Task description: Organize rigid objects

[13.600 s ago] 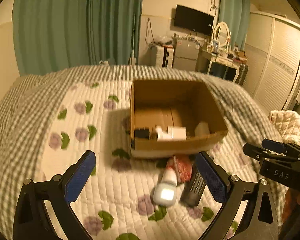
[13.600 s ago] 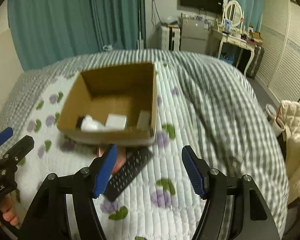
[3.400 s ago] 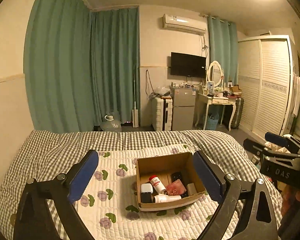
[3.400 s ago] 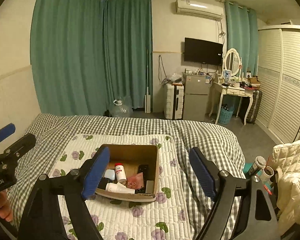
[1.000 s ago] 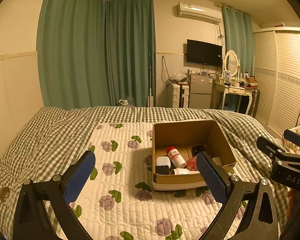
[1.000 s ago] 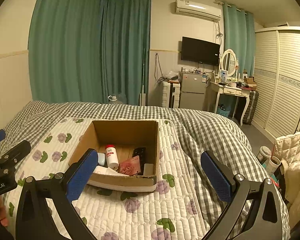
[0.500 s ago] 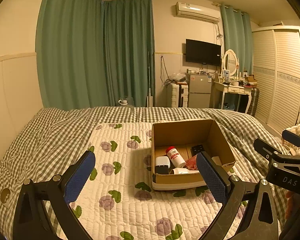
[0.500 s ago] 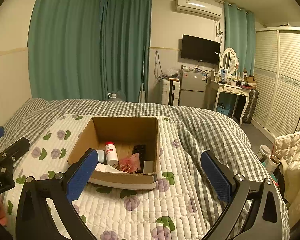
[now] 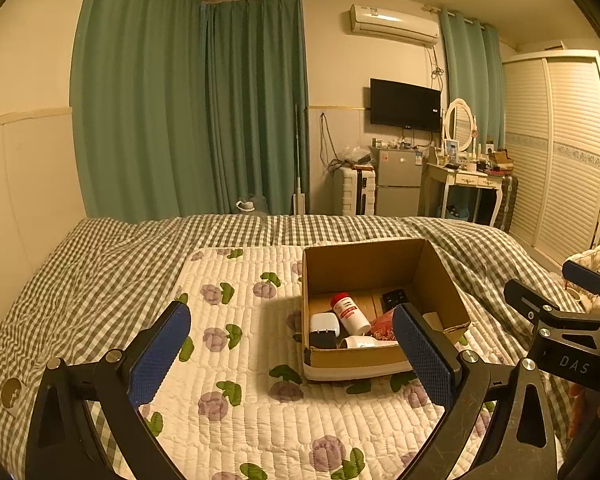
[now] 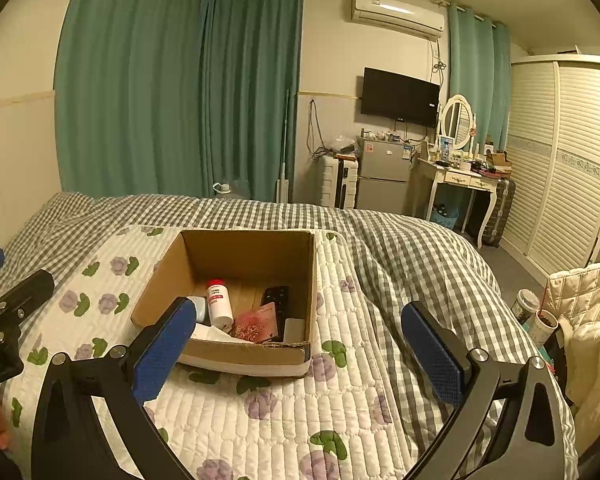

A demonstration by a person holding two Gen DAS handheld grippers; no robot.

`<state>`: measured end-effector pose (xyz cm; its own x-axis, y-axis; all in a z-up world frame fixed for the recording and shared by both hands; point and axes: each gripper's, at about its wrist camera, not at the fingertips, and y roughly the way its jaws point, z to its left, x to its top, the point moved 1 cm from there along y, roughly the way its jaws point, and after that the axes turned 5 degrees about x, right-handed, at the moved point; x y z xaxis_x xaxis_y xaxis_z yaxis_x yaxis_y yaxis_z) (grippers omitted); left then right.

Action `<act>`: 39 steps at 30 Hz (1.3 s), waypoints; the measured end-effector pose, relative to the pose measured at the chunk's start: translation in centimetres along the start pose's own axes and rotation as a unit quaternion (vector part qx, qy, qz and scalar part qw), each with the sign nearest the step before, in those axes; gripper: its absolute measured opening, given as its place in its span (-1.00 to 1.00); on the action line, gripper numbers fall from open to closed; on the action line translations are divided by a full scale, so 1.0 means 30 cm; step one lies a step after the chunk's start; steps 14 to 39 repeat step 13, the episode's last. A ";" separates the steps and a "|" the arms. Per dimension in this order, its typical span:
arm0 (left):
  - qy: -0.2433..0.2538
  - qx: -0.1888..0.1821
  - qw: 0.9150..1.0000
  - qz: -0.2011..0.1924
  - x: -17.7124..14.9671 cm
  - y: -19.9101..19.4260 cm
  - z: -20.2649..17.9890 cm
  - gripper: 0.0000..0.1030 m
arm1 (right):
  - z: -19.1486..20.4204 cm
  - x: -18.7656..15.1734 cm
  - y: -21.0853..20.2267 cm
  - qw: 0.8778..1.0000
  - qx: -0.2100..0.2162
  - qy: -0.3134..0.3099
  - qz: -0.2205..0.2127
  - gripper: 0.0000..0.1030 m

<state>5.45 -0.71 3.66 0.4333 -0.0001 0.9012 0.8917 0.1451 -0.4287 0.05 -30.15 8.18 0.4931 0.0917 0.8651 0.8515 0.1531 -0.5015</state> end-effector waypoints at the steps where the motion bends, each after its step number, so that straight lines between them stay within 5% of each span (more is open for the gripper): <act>1: -0.002 -0.001 1.000 -0.001 -0.001 -0.001 0.001 1.00 | -0.001 -0.001 -0.001 1.000 0.000 0.000 0.000 1.00; 39: -0.004 -0.011 1.000 0.005 -0.012 0.012 0.006 1.00 | -0.004 -0.003 0.002 1.000 -0.006 -0.003 0.003 1.00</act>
